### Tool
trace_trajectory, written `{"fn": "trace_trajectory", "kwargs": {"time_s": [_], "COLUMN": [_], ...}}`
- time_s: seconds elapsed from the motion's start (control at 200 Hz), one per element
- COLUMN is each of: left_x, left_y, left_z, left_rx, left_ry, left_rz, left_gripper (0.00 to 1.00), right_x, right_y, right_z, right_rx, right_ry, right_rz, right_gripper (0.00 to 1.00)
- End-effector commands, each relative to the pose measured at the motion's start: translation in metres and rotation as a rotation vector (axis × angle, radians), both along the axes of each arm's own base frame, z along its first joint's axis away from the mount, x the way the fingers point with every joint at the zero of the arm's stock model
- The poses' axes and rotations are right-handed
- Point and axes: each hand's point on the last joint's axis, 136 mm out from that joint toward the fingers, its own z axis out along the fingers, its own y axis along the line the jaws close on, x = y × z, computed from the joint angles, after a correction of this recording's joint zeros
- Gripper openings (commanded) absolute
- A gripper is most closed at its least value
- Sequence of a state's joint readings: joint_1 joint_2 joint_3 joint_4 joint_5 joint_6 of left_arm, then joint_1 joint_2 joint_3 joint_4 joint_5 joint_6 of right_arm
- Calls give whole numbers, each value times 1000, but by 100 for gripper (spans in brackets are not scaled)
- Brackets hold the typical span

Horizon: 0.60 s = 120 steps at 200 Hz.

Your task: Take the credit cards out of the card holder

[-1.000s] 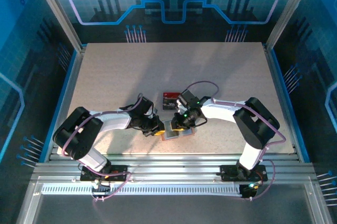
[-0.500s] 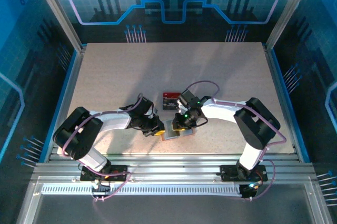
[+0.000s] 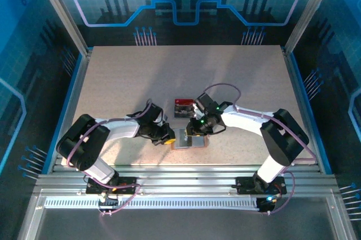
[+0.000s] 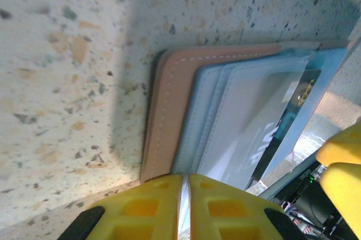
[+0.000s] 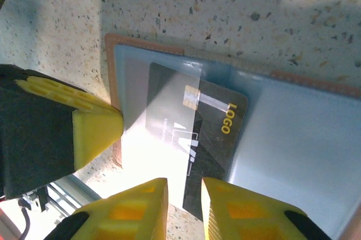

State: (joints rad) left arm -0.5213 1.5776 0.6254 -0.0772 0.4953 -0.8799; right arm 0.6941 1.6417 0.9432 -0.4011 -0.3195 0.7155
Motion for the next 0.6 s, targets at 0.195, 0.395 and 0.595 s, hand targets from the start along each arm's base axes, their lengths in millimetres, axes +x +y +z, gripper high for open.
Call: {"fn": "trace_trajectory", "kwargs": {"time_s": [0.195, 0.395, 0.595], "left_x": [2, 13, 13], "left_y": [9, -3, -18], "left_z": [0, 40, 43], "left_rx": [20, -41, -51], "left_ry": [27, -40, -35], "left_rz": [-4, -17, -67], "left_gripper": [13, 13, 14], "right_x": [-6, -8, -7], "right_y": [-4, -4, -4], "right_z": [0, 0, 4], "right_rx": [37, 42, 50], "right_ry": [32, 34, 28], "right_rz": [-26, -28, -35], "right_gripper": [23, 23, 23]}}
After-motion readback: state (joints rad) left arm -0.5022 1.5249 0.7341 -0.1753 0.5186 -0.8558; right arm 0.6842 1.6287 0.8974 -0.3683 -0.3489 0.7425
